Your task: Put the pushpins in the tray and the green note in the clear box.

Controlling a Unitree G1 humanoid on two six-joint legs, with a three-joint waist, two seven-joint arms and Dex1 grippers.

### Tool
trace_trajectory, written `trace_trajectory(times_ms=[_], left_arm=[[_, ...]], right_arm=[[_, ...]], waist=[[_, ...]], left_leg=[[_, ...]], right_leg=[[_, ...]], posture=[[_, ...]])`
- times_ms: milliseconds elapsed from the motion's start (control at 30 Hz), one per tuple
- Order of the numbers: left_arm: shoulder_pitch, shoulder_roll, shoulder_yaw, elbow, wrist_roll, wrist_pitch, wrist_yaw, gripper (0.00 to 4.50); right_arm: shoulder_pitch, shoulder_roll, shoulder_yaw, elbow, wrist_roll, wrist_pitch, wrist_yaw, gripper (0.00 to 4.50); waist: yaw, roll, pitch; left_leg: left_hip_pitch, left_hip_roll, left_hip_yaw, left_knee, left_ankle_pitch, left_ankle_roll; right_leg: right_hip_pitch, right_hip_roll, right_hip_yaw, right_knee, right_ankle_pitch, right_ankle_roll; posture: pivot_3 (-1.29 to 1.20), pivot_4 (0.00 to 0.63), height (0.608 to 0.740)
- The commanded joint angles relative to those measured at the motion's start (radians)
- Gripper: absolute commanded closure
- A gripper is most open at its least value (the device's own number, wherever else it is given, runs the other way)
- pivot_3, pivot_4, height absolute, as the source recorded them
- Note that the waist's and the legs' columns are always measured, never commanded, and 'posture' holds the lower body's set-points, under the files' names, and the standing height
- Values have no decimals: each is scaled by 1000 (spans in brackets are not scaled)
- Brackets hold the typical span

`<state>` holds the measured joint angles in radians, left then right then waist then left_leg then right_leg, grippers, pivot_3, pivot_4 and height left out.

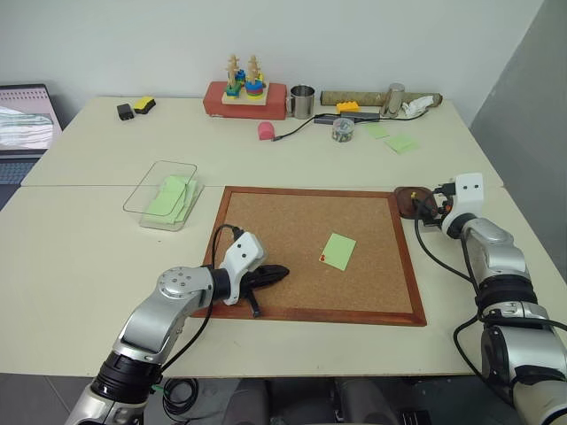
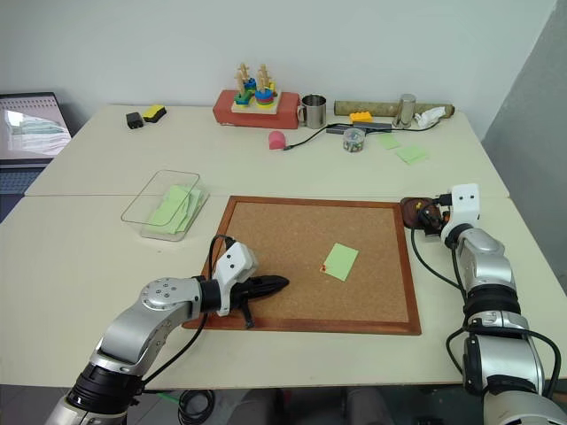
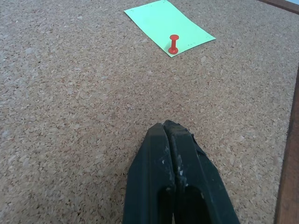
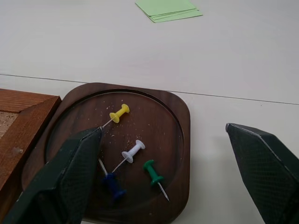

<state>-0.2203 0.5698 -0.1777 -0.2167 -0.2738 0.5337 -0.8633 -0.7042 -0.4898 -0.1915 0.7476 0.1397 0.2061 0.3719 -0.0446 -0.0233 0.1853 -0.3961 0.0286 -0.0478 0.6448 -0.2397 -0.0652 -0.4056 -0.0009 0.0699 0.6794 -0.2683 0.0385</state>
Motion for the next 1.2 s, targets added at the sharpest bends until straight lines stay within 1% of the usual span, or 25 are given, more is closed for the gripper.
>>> trace_trajectory(times_ms=[33,133,233,333,533,600,700,867,933,1033,1200], left_arm=[[5,9,-13,2,4,8,-8,4500],[4,7,-13,4,4,8,-7,4500],[3,5,-17,7,8,5,-6,4500],[4,4,-17,8,7,5,-7,4500],[5,3,-17,6,6,7,-4,4500],[6,3,-17,5,6,7,-4,4500],[7,3,-17,4,6,9,-4,4500],[9,2,-17,3,5,8,-4,4500],[8,1,-18,2,5,8,-3,4500],[7,0,-20,4,5,7,-5,4500],[3,0,-23,5,5,6,-9,4500]], right_arm=[[-32,-5,-37,-38,29,-45,-1,51],[-39,-2,-61,-58,55,-67,7,51],[-61,-1,-95,-119,112,-76,37,51],[-57,-1,-91,-155,125,-61,54,51],[-7,1,-55,-290,164,18,143,51],[26,-2,-23,-356,175,42,205,51],[101,-8,46,-508,209,97,320,51],[239,-29,165,-747,238,165,454,51],[279,-32,196,-811,244,187,481,51],[328,-33,261,-884,233,206,506,51],[357,0,340,-911,197,187,500,51]], waist=[[0,0,0],[0,0,0],[-1,0,0],[-1,1,0],[0,1,0],[1,1,0],[0,1,0],[2,1,0],[4,1,0],[4,1,0],[4,1,0]], left_leg=[[0,0,0,0,0,0],[0,0,0,0,0,0],[0,0,0,0,0,0],[0,0,0,0,0,0],[0,0,0,0,0,0],[0,0,0,0,0,0],[0,0,0,0,0,0],[0,0,-1,0,0,0],[0,0,-1,0,0,0],[0,0,-1,0,0,0],[0,0,-2,0,0,0]], right_leg=[[0,0,0,0,0,0],[0,0,0,0,0,0],[0,0,0,0,0,0],[0,0,0,0,0,0],[0,0,0,0,0,0],[0,0,0,0,0,0],[0,0,0,0,0,0],[0,0,-1,0,0,0],[0,0,-1,0,-3,4],[0,0,-1,0,-3,5],[0,0,-1,0,-3,5]], posture=[[0,150,740],[0,150,740],[0,150,740],[0,150,740],[0,150,740],[0,150,740],[0,150,740],[0,150,740],[0,150,740],[0,150,740],[0,150,740]])
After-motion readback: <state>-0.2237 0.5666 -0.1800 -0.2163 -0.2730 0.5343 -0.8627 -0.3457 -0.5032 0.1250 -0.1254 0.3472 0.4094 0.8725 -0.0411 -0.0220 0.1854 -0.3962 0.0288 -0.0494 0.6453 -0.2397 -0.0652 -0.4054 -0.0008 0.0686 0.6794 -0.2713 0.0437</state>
